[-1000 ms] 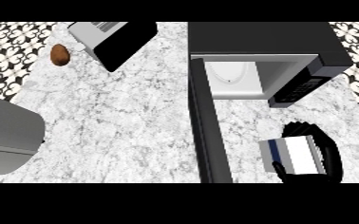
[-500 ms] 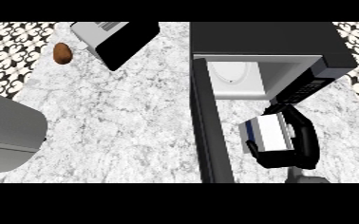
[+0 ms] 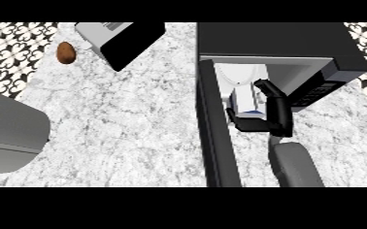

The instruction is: Pick up the milk, place it into the microwave and close the microwave

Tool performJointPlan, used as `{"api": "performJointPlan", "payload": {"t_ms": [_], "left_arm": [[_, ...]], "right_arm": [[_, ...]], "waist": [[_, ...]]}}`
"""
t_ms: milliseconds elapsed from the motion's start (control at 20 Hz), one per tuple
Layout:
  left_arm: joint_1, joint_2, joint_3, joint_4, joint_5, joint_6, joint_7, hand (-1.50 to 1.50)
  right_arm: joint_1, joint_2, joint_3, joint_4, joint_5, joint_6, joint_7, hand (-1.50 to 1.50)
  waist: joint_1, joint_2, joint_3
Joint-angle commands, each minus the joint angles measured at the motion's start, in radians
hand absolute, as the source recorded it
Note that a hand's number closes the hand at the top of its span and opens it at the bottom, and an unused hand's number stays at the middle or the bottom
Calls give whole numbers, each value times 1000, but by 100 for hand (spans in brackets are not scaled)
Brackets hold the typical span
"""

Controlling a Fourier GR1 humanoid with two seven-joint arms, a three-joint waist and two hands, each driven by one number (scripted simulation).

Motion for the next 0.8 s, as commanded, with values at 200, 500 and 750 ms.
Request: {"api": "performJointPlan", "payload": {"t_ms": [200, 500, 750], "left_arm": [[8, 5, 4, 40, 12, -25, -53, -150], [28, 43, 2, -4, 13, -38, -34, -150], [-42, 5, 20, 47, 15, -37, -26, -150]], "right_arm": [[-238, -1, -105, 418, -21, -55, -155, 150], [-358, -74, -139, 669, 48, -138, -230, 150], [-461, -101, -183, 843, 55, -186, -271, 150]], "waist": [[6, 3, 1], [23, 9, 1], [50, 22, 3]]}}
